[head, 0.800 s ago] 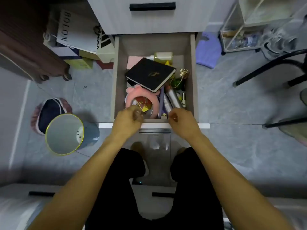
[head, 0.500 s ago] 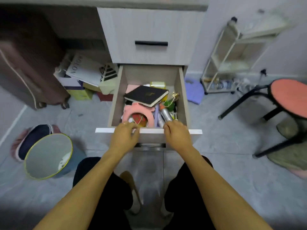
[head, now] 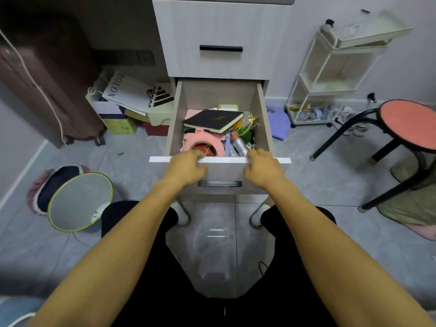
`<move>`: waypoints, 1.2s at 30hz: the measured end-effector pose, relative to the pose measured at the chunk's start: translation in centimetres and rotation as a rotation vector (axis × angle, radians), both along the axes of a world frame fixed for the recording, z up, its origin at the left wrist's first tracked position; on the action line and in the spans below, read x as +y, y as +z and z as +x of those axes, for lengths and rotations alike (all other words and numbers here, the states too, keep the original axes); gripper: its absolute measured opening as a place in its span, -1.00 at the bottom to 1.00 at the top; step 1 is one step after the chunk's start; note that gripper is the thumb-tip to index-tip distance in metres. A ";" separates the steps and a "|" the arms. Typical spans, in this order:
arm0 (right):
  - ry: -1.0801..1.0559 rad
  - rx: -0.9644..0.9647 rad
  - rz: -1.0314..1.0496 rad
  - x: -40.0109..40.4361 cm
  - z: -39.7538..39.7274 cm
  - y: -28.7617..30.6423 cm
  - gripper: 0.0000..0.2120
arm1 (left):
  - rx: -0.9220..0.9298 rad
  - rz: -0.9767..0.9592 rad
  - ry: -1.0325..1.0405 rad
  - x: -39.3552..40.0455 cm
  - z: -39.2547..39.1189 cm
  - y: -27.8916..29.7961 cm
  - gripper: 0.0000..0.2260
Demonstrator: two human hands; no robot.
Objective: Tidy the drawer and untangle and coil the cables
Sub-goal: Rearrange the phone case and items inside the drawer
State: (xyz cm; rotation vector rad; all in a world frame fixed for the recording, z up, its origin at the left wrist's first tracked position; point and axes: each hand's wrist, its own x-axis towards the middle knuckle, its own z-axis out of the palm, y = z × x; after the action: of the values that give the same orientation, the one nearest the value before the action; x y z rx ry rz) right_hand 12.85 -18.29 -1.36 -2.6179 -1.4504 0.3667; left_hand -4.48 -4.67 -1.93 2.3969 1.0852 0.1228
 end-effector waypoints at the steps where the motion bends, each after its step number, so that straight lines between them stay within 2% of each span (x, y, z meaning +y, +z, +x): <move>1: 0.005 -0.028 -0.002 0.7 0.4 -0.2 -0.64 | -0.036 -0.054 0.038 1.0 0.1 -0.1 -0.74; 5: -0.029 -0.110 0.044 2.1 1.1 -0.8 -0.75 | -0.137 -0.272 0.143 4.2 0.4 0.7 -0.84; 8: -0.062 -0.006 0.093 3.9 1.2 -1.5 -0.78 | -0.095 -0.351 0.182 5.9 1.4 0.7 -0.76; 13: -0.157 0.145 0.114 7.8 1.7 -2.8 -0.80 | -0.045 -0.322 0.205 7.5 3.0 -0.7 -0.66; 15: -0.123 0.230 0.108 9.6 2.1 -3.5 -0.83 | -0.085 -0.260 0.236 7.6 2.4 -1.8 -0.61; 16: -0.090 0.246 0.118 10.5 2.3 -3.9 -0.77 | -0.106 -0.221 0.244 7.6 2.2 -2.3 -0.60; 18: -0.006 0.170 0.125 12.5 2.6 -4.8 -0.63 | -0.130 -0.152 0.258 7.6 2.0 -3.1 -0.60; 20: 0.036 0.013 0.130 14.4 3.0 -5.9 -0.57 | -0.128 -0.096 0.273 7.6 2.2 -3.8 -0.63; 24: 0.032 -0.216 0.230 17.1 4.6 -6.5 -0.45 | -0.153 -0.063 0.321 7.6 2.6 -4.1 -0.74; 26: 0.128 -0.275 0.154 18.0 5.2 -7.1 -0.37 | -0.152 -0.072 0.341 7.7 2.5 -4.2 -0.78; 29: 0.206 -0.235 -0.005 18.8 5.3 -8.0 -0.40 | -0.150 -0.090 0.355 7.7 2.6 -4.0 -0.79; 33: 0.207 -0.163 0.091 19.0 5.1 -7.7 -0.50 | -0.162 -0.109 0.356 7.8 2.6 -3.8 -0.80; 36: 0.206 -0.103 0.245 17.2 5.1 -6.6 -0.56 | -0.156 -0.140 0.346 7.6 2.9 -3.5 -0.87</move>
State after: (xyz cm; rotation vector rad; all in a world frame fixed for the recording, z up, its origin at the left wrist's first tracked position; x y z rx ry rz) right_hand 17.93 -1.04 -7.97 -2.3332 -1.6852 0.0674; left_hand -1.62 2.91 -5.39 2.0223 1.3750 0.3344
